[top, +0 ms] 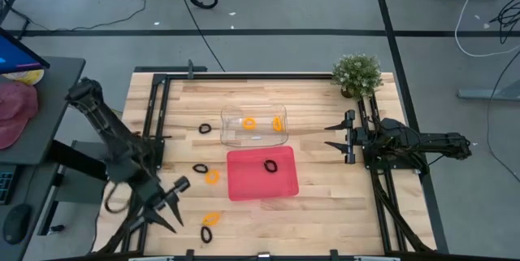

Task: Sort spring keychains
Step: Put the black spring keychain into the red bin

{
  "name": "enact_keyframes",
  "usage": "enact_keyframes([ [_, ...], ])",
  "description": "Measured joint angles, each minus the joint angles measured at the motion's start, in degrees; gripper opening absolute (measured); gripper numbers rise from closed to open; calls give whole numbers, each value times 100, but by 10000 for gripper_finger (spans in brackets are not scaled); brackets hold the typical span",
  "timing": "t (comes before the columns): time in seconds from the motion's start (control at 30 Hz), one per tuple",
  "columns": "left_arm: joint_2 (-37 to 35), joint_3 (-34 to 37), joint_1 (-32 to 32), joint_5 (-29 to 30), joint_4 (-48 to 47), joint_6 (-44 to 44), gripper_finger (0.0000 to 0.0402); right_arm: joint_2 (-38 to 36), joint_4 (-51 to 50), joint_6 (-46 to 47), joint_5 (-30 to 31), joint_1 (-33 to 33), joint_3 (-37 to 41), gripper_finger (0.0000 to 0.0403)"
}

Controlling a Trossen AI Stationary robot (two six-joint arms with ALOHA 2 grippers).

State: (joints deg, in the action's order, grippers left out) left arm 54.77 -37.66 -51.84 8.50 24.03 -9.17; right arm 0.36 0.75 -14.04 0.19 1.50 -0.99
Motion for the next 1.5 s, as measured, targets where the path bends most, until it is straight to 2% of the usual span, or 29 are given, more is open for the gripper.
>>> enact_keyframes([
  [0.27, 1364, -1152, -318, 968, -1378, -30, 103, 0, 0, 0, 0, 2, 0, 222],
  [0.5, 2603, -2160, -378, 1041, -2682, -340, 103, 0, 0, 0, 0, 1, 0, 222],
  [0.73, 3548, -2837, -294, 1216, -3167, -806, 103, 0, 0, 0, 0, 2, 0, 222],
  [0.87, 3839, -3045, -184, 1434, -3706, -1821, 103, 0, 0, 0, 0, 0, 0, 222],
  [1.03, 3963, -3060, 88, 1469, -4450, -3409, 103, 0, 0, 0, 0, 2, 0, 222],
  [1.2, 4183, -3052, 279, 1466, -4977, -4575, 103, 0, 0, 0, 0, 2, 0, 222],
  [1.4, 4496, -3048, 352, 497, -4931, -5363, 103, 0, 0, 0, 0, 2, 0, 222],
  [1.5, 4625, -3048, 307, 200, -4930, -5803, 103, 0, 0, 0, 0, 2, 0, 222],
])
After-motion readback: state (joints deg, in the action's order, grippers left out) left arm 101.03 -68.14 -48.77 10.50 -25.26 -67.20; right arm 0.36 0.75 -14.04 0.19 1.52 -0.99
